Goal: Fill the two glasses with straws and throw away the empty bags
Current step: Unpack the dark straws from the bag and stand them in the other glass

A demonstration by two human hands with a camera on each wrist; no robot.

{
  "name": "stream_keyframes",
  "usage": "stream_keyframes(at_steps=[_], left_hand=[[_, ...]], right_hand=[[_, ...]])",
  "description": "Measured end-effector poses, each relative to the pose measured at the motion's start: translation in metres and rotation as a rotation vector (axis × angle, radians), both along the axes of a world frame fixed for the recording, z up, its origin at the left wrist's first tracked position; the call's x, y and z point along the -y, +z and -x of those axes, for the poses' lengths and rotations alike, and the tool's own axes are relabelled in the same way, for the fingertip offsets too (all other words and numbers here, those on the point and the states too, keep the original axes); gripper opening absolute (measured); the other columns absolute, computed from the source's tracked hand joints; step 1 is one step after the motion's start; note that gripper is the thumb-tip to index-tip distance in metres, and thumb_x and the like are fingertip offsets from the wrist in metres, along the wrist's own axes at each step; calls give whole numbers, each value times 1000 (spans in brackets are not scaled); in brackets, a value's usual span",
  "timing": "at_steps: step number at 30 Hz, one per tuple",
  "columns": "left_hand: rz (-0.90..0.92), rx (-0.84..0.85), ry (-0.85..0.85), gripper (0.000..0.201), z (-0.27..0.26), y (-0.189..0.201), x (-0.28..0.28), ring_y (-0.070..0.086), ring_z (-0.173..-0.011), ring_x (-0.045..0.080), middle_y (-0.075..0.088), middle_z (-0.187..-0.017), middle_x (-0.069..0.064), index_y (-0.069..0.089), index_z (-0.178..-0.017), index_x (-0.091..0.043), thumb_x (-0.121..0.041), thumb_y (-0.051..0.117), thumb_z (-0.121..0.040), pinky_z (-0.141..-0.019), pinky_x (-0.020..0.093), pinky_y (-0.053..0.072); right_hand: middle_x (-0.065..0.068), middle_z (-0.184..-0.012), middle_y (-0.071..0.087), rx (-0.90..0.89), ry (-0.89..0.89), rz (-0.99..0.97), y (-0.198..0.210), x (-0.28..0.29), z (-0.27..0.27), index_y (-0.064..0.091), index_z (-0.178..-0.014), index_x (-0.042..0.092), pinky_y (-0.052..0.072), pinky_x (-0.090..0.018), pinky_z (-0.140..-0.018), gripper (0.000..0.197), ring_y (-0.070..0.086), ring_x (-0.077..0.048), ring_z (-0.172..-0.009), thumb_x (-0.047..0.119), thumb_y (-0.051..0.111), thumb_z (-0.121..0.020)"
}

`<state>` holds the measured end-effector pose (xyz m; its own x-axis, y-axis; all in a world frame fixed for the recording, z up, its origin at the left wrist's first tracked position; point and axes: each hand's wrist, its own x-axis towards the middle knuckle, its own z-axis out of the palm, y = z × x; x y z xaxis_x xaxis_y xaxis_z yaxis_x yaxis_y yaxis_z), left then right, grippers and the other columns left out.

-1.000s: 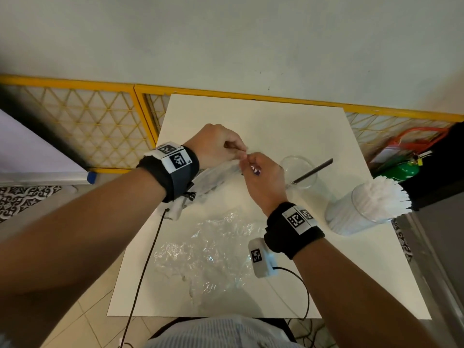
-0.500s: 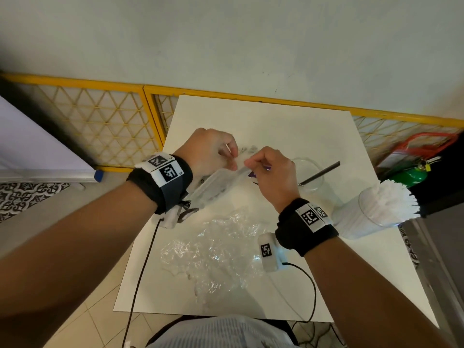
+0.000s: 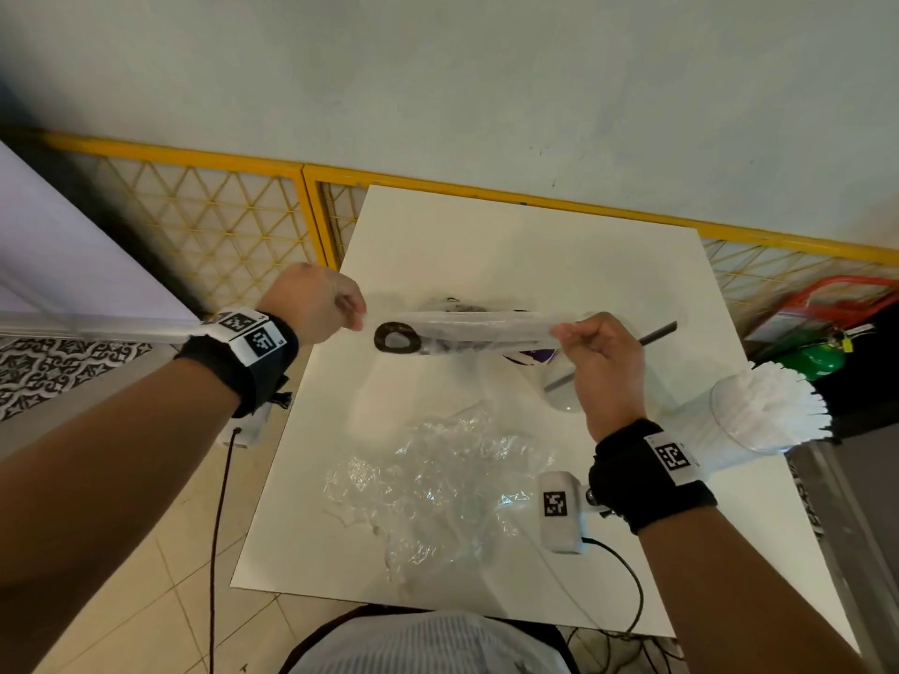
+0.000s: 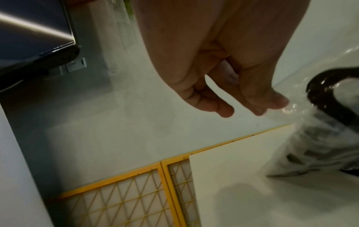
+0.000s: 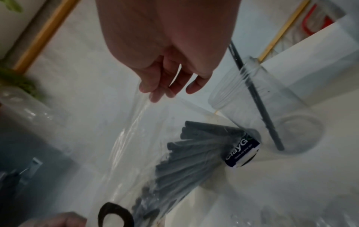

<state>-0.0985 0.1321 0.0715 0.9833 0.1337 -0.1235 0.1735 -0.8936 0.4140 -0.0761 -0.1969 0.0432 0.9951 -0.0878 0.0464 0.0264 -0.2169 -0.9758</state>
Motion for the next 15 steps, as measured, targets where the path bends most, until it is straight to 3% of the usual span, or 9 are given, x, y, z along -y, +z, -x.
stream_keyframes(at_steps=[4,7,9,12,15], left_hand=[[-50,35,90,10,-2,0,-12,63,-86,13,71,-81,-9,71,-79,-30,-22,75,-83,-74,26,46],[-192,68,192,12,1,3,-16,61,-87,21,70,-89,-1,69,-81,-27,-36,68,-89,-71,32,49],[-131,-59,179,34,6,7,-11,67,-79,19,73,-83,0,72,-82,-20,-50,61,-91,-65,30,50],[277,-453,71,68,12,1,26,74,-68,16,77,-73,2,75,-84,-11,-71,44,-90,-63,27,51],[253,-572,-48,86,11,-11,64,75,-67,18,76,-70,4,75,-82,-8,-82,30,-85,-66,27,53]], right_hand=[[-18,-88,72,3,44,8,1,-5,9,61,-71,26,51,-38,-80,14,68,-27,-86,24,70,-82],[-19,-92,71,16,-4,-20,-1,-3,10,59,-79,17,51,-42,-79,16,66,-22,-84,30,68,-81],[-16,-89,72,-3,-39,-4,-6,3,8,61,-82,18,54,-49,-81,23,66,-24,-80,40,68,-79],[-7,-81,72,-27,-36,41,-14,1,10,63,-81,30,55,-57,-81,22,68,-31,-80,52,66,-77],[0,-83,74,-19,-61,30,-15,-6,17,65,-80,31,56,-55,-82,22,71,-25,-85,53,66,-76]])
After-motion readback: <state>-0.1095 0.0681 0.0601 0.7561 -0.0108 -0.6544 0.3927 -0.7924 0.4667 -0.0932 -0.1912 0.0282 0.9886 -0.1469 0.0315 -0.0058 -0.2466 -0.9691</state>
